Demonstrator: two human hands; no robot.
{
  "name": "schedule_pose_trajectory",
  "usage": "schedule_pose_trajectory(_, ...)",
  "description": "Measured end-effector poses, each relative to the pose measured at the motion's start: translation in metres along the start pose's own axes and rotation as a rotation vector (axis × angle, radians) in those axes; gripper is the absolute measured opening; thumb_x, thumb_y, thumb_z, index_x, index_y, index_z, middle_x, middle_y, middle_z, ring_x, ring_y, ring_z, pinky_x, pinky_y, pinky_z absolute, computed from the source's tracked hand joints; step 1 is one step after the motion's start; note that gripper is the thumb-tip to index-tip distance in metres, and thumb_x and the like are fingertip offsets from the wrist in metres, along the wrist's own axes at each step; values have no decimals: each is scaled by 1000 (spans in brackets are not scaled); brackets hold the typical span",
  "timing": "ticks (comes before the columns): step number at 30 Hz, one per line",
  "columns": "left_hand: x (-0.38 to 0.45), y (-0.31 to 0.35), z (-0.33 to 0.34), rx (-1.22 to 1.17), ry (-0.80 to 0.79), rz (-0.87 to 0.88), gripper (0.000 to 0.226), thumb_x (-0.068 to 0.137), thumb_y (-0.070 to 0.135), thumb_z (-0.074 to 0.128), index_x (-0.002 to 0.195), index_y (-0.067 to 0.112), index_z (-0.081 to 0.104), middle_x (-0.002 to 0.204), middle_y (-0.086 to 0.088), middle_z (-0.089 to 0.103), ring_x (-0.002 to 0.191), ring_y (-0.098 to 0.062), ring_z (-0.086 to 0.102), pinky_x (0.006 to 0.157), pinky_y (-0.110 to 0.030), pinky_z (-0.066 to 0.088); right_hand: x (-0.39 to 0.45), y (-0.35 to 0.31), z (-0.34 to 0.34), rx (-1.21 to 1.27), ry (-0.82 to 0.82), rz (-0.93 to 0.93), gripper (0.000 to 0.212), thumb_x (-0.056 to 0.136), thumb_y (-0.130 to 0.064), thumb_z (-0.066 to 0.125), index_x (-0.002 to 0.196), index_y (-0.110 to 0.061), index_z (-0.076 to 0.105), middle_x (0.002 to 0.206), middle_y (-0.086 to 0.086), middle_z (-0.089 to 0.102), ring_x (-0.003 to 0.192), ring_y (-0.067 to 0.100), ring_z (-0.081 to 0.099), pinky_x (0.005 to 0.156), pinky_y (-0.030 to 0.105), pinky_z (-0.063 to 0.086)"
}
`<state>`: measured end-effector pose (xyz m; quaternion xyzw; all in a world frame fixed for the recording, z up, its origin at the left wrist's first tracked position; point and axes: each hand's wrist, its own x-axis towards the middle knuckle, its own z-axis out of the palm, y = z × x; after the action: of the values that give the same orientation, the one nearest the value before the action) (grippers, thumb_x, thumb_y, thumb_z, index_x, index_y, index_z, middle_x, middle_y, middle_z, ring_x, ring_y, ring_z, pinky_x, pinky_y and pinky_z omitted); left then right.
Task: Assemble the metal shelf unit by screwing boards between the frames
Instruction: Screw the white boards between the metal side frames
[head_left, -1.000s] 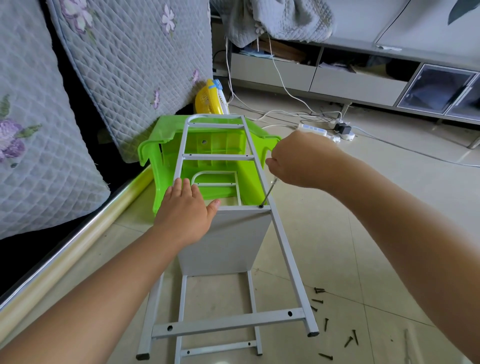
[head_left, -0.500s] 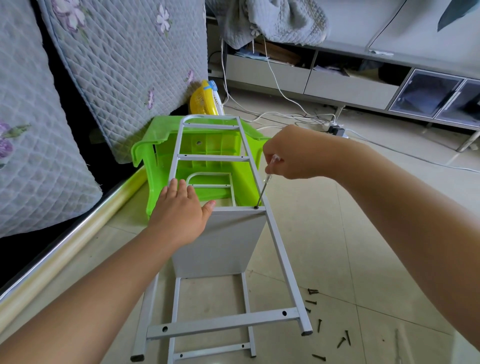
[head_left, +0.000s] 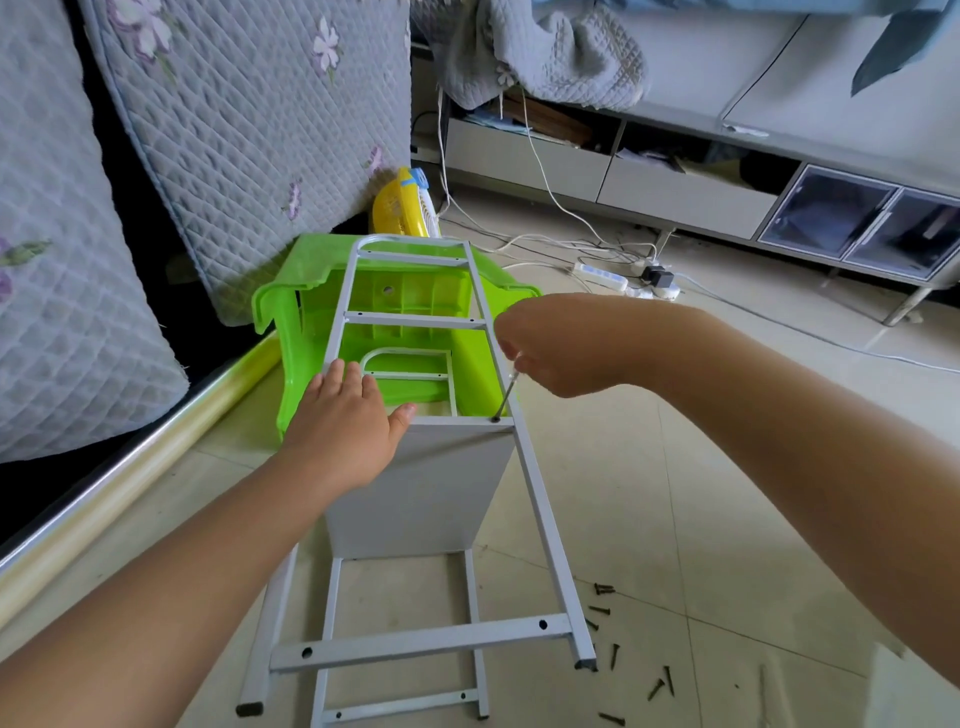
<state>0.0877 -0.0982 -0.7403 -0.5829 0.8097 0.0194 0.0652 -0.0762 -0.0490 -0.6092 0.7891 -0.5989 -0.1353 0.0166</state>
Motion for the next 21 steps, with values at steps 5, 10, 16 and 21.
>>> schedule_pose_trajectory(5,1,-1,0,4,-7,-1,68,98,47,10,146,0,14,155,-18,8,144,-28,2,116,-37,4,7,0,-5,-53,43,-31,23,96,-17,44,109,-8,61,95,7,59,88,21,51,62,23,32)
schedule_pose_trajectory(10,2,1,-1,9,12,7,68,98,48,12,146,-1,16,155,-18,10,144,-28,3,116,-37,5,20,1,-5,47,-4,199,31,93,-15,44,65,-1,48,64,6,41,64,24,44,54,22,36)
schedule_pose_trajectory(16,1,0,0,-7,3,9,68,98,47,12,146,-1,16,155,-18,10,144,-28,3,116,-37,5,25,10,-7,225,-78,347,24,93,-10,42,72,-2,49,59,9,44,41,18,47,46,21,33)
schedule_pose_trajectory(21,4,-1,0,-18,-11,8,68,98,47,10,146,-1,14,155,-17,8,145,-27,2,116,-37,4,15,6,-2,122,-48,192,25,96,-14,41,119,-4,45,119,14,52,97,26,47,77,30,36)
